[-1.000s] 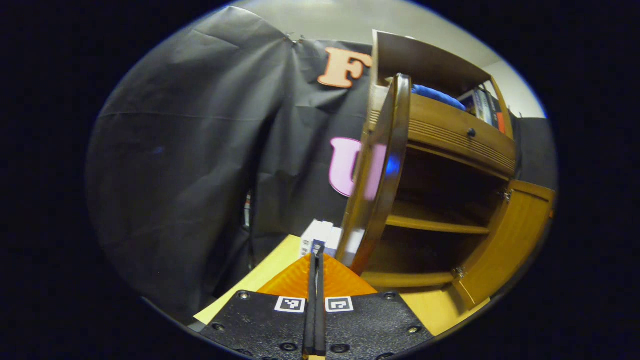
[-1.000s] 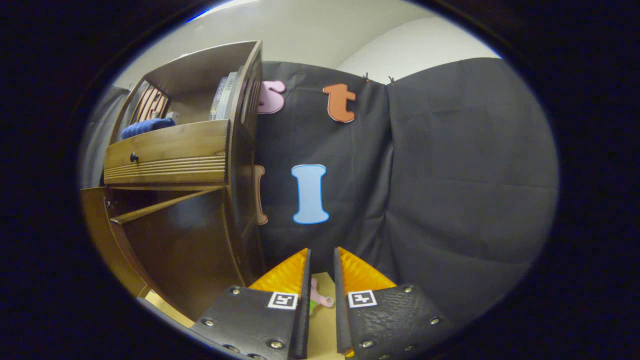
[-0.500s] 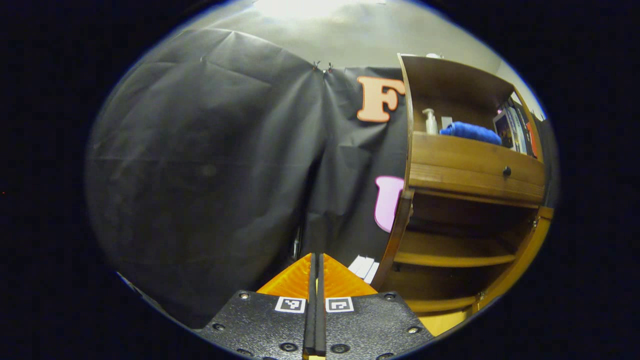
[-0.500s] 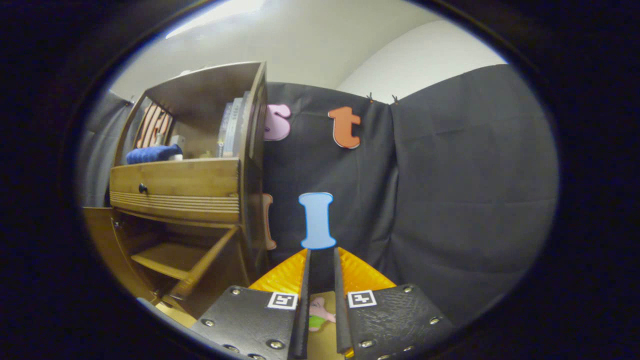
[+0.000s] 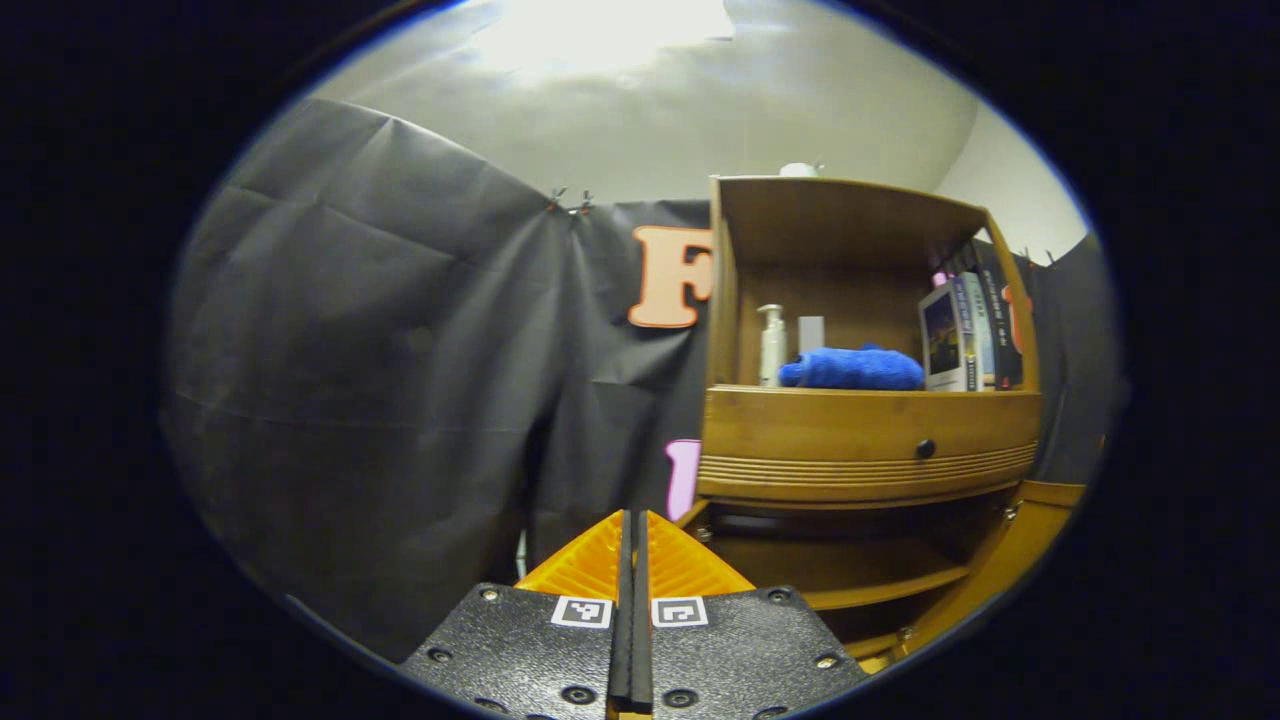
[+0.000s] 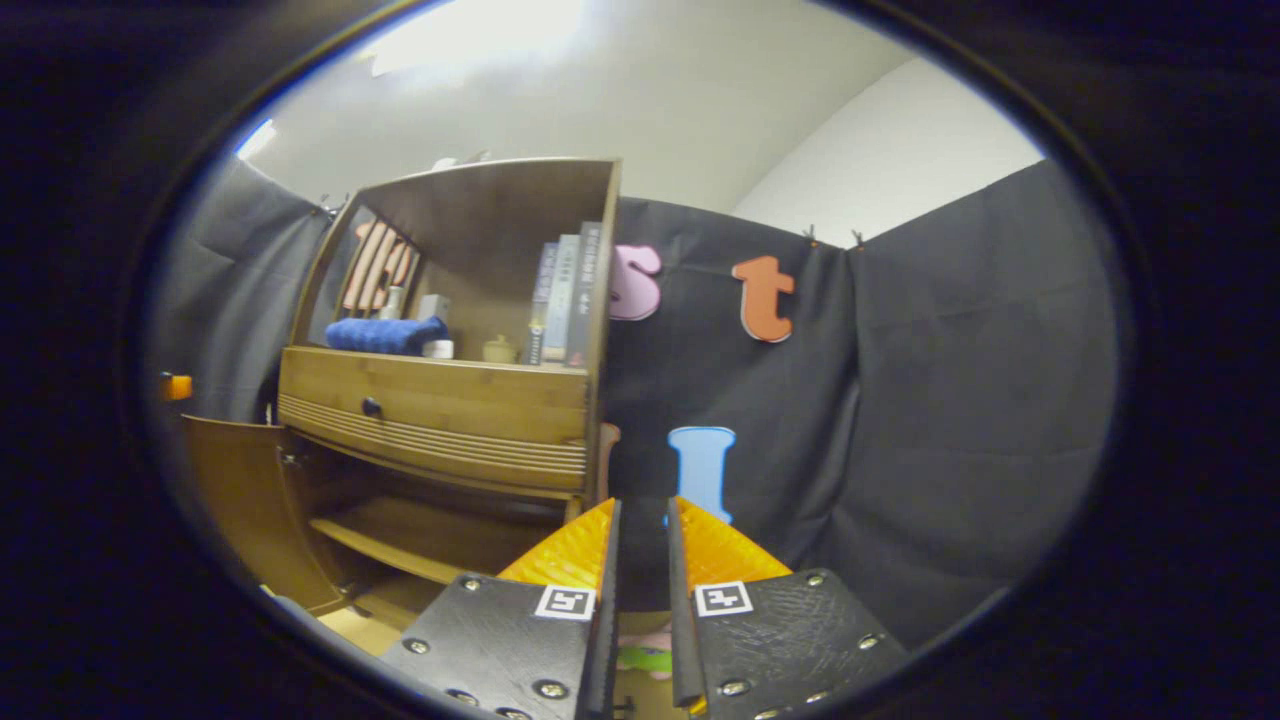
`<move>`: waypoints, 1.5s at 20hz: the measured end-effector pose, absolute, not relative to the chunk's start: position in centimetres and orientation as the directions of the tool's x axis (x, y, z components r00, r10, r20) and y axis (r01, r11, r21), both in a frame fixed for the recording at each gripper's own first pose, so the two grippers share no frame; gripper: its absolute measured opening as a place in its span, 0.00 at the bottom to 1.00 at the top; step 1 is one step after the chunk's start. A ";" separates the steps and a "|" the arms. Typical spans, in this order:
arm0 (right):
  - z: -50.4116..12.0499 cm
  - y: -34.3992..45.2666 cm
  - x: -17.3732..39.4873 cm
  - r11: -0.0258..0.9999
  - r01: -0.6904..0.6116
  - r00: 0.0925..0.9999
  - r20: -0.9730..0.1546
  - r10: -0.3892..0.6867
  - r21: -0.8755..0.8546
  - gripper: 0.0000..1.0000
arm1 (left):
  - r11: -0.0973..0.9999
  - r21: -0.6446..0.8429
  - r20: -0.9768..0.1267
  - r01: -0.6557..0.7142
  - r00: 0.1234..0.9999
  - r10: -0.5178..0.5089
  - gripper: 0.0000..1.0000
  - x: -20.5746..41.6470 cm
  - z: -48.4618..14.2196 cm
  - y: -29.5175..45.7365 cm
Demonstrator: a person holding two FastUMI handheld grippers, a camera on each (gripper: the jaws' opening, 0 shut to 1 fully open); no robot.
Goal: Open the right door of the double-door shoe cabinet with the right hand, and open the left door with the left hand.
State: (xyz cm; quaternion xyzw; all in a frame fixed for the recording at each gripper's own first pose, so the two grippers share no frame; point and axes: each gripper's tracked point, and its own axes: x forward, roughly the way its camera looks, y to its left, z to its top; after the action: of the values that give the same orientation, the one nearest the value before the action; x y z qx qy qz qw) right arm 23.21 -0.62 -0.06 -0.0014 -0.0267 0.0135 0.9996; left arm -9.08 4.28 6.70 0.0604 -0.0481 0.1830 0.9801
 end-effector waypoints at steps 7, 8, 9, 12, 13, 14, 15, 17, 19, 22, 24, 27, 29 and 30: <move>-2.5 10.6 22.1 0.967 -0.241 0.970 -0.014 0.243 0.088 0.22 | 0.982 0.163 0.024 -0.100 0.995 0.097 0.01 -1.4 1.6 -5.8; -3.2 11.3 21.6 0.963 -0.253 0.966 -0.025 0.256 0.096 0.22 | 0.982 0.174 0.007 -0.069 0.998 0.069 0.01 -0.6 0.7 -7.3; -3.8 12.1 21.3 0.960 -0.259 0.964 -0.035 0.264 0.106 0.22 | 0.980 0.195 -0.009 -0.043 0.999 0.046 0.01 -0.1 -0.1 -8.6; -5.5 13.2 20.7 0.957 -0.255 0.962 -0.066 0.266 0.140 0.22 | 0.966 0.256 -0.032 0.030 0.999 -0.022 0.01 0.7 -1.9 -12.3; -6.2 13.1 20.7 0.960 -0.241 0.964 -0.080 0.254 0.141 0.22 | 0.966 0.249 -0.046 0.062 0.998 -0.052 0.01 0.7 -2.6 -13.7; -6.8 12.9 20.7 0.964 -0.225 0.966 -0.097 0.240 0.140 0.22 | 0.968 0.227 -0.066 0.103 0.994 -0.090 0.01 0.8 -3.7 -15.3; -7.3 12.8 20.7 0.968 -0.212 0.968 -0.109 0.228 0.137 0.22 | 0.970 0.195 -0.086 0.144 0.988 -0.129 0.01 0.7 -4.7 -16.8; -8.0 12.4 20.7 0.975 -0.182 0.973 -0.120 0.197 0.130 0.22 | 0.962 0.161 -0.121 0.220 0.972 -0.202 0.02 0.2 -6.2 -19.3; -8.2 12.3 20.5 0.976 -0.170 0.975 -0.118 0.187 0.135 0.22 | 0.953 0.169 -0.131 0.253 0.964 -0.232 0.20 0.0 -6.6 -20.4; -8.6 13.0 20.3 0.966 -0.191 0.969 -0.122 0.214 0.172 0.69 | 0.952 0.158 -0.113 0.263 0.962 -0.247 0.80 0.6 -6.9 -21.2; -8.5 13.0 20.6 0.964 -0.191 0.971 -0.110 0.214 0.186 1.00 | 0.949 0.155 -0.091 0.275 0.960 -0.263 0.97 0.6 -6.0 -21.5; -8.4 12.8 21.0 0.966 -0.184 0.973 -0.105 0.205 0.181 1.00 | 0.950 0.165 -0.092 0.265 0.963 -0.253 0.99 1.0 -6.1 -20.9; -8.2 12.6 21.0 0.969 -0.179 0.976 -0.096 0.198 0.173 0.96 | 0.952 0.155 -0.093 0.265 0.963 -0.253 0.99 1.2 -6.1 -20.8; -8.1 12.5 21.0 0.970 -0.176 0.977 -0.089 0.193 0.168 0.96 | 0.952 0.149 -0.092 0.267 0.963 -0.255 0.99 1.2 -6.1 -20.7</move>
State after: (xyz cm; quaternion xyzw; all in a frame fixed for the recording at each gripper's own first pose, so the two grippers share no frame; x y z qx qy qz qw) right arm 21.04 12.47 -8.06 0.0797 0.0522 0.0929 0.9911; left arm 1.24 -20.67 -6.06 0.0804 0.0356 -0.1321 0.9873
